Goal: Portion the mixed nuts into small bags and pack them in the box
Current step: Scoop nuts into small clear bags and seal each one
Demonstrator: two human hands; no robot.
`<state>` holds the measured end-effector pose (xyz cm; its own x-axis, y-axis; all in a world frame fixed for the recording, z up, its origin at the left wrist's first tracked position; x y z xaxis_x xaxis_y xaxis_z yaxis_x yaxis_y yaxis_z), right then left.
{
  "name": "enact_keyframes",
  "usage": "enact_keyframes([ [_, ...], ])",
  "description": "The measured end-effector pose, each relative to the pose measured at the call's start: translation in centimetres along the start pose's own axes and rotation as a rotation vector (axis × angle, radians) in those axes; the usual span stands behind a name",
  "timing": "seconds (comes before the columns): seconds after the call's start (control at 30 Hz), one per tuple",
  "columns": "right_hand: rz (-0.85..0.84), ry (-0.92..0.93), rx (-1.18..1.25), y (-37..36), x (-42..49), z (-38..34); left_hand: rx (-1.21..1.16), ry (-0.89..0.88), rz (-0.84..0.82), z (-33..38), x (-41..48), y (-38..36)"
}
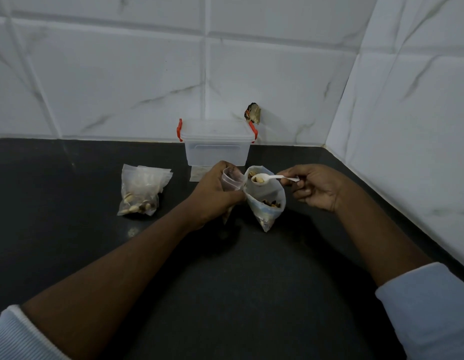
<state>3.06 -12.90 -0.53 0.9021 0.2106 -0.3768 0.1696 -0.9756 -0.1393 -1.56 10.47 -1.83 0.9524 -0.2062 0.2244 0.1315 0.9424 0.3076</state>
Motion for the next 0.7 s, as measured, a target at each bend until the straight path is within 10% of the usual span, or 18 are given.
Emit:
enact_keyframes([
  [0.3,-0.18,0.305,-0.005,-3.2,-1.6,-1.1,-0.046,-0.014,0.004,-0.2,-0.3,-0.1],
  [0.7,-0.095,0.637,-0.749,-4.7,-2.8,-1.1,-0.058,-0.05,0.052,-0.4,0.0,-0.1],
])
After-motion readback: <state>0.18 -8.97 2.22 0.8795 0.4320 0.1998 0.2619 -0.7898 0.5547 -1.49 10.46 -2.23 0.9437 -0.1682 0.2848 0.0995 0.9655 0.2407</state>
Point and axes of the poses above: each hand's wrist, its own x-axis towards the middle knuckle, its own y-axis out of the back of the hand, z = x × y, the point moved 4 cm from there along x, towards the middle knuckle, and after that the axes turned 5 degrees about -y, right-handed, at the moved point
